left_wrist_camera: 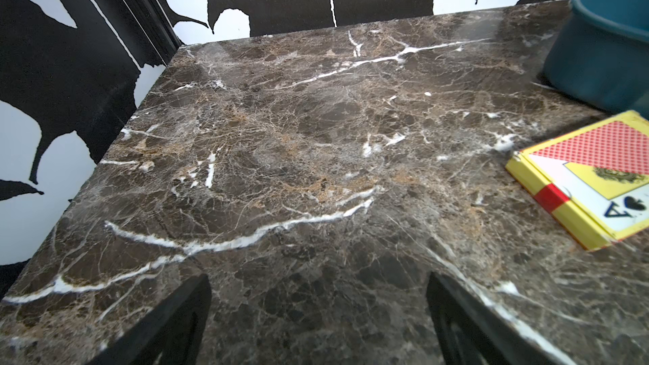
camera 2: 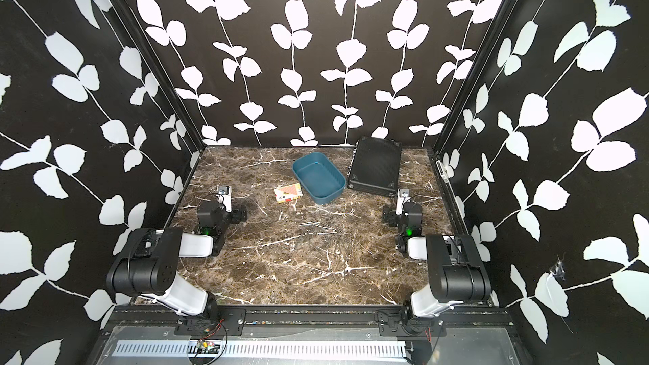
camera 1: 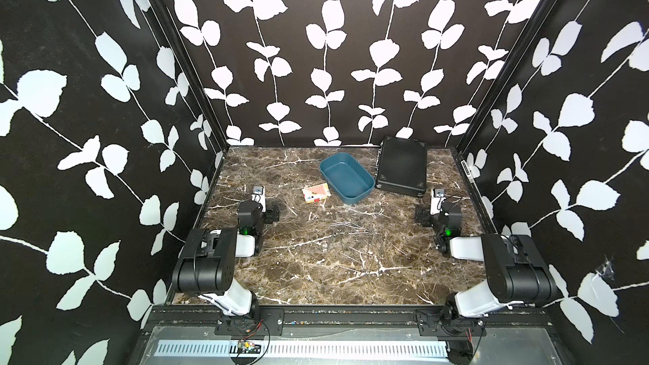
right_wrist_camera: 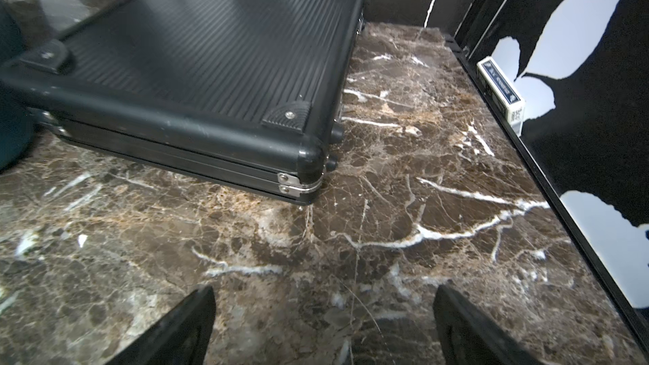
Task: Put the nails on the desktop into the storage box
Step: Pick up the nail from the center of the board.
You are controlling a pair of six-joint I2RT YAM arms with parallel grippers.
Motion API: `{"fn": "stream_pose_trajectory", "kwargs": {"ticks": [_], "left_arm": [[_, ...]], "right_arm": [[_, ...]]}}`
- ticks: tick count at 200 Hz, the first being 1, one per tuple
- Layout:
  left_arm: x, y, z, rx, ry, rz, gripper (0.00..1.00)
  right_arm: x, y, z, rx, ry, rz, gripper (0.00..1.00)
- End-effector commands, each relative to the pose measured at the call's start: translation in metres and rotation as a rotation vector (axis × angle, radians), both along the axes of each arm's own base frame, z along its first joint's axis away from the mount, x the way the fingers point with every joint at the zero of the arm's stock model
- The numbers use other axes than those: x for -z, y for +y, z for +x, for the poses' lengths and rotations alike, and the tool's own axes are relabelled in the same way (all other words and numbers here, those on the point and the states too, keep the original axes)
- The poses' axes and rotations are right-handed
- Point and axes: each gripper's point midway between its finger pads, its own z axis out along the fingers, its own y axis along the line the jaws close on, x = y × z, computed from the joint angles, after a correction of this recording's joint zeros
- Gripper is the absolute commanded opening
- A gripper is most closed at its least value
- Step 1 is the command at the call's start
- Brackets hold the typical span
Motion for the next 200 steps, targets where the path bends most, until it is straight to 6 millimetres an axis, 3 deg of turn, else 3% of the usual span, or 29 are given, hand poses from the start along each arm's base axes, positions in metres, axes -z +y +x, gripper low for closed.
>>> {"fn": "stream_pose_trajectory", "kwargs": {"ticks": [1,39,58,105,149,180,200], "left_arm": [[-0.018,-0.003,0.007,0.012,-0.053,0.003,0.99],[-0.024,-0.002,0.011,0.011,-0.047,0.005,0.99],[-0.029,0.005,0.016,-0.035,0.052,0.011,0.99],[-0.041,0.01,0.02,-0.139,0.221,-0.105,0.99],[-0.049,-0.027,0.01,-0.072,0.439,-0.311,0.99],[-0.058,-0.082,-0.027,0.052,0.569,-0.3,0.99],[-0.057,-0.118,-0.062,0.164,0.672,-0.312,0.99]], "right_arm": [[-0.033,-0.008,0.014,0.059,-0.013,0.001,0.99],[-0.049,-0.013,0.003,0.15,0.169,0.084,1.0],[-0.061,-0.014,-0.008,0.213,0.25,0.146,0.99],[-0.091,0.015,-0.034,0.156,0.387,0.301,0.99],[-0.089,0.059,-0.058,-0.006,0.608,0.278,0.98],[-0.072,0.097,-0.091,-0.151,0.805,0.186,0.93],[-0.057,0.113,-0.11,-0.222,0.888,0.135,0.9]]}}
